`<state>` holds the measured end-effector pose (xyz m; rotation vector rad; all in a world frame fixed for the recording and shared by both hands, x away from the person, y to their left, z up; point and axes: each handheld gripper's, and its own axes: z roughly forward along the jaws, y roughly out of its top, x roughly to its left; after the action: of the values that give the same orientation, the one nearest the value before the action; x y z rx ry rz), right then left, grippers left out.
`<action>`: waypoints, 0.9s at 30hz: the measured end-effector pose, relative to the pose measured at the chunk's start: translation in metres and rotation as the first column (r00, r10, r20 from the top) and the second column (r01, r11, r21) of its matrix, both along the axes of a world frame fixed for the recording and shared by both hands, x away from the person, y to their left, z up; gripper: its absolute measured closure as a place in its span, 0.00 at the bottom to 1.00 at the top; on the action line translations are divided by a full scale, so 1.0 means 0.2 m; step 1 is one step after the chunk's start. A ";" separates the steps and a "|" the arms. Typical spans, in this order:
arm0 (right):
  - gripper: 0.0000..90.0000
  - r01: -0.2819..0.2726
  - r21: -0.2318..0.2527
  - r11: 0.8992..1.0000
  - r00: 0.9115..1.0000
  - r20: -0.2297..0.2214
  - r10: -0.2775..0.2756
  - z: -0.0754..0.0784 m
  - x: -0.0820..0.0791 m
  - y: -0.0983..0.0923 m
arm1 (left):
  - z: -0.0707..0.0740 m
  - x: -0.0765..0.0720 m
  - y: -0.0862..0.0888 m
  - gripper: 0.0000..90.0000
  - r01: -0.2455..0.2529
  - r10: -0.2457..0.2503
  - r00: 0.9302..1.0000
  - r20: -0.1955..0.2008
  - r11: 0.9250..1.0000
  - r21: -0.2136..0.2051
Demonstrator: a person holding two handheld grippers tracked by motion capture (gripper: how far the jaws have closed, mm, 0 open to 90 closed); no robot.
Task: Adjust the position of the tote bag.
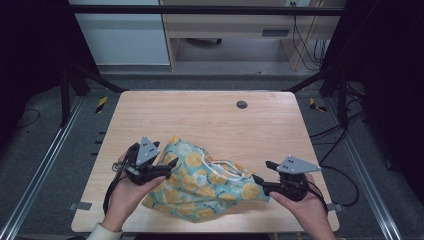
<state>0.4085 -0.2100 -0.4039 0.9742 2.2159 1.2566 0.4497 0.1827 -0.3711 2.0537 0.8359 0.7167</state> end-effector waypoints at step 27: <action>0.88 -0.261 -0.076 0.962 0.964 0.028 0.264 -0.08 0.00 0.38 | -0.34 0.14 -0.08 0.89 0.097 -0.077 0.950 -0.303 0.994 0.053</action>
<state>0.4088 -0.1339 -0.4196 0.6386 2.4018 1.2825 0.4774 0.1662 -0.4387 2.2812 0.8917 0.3925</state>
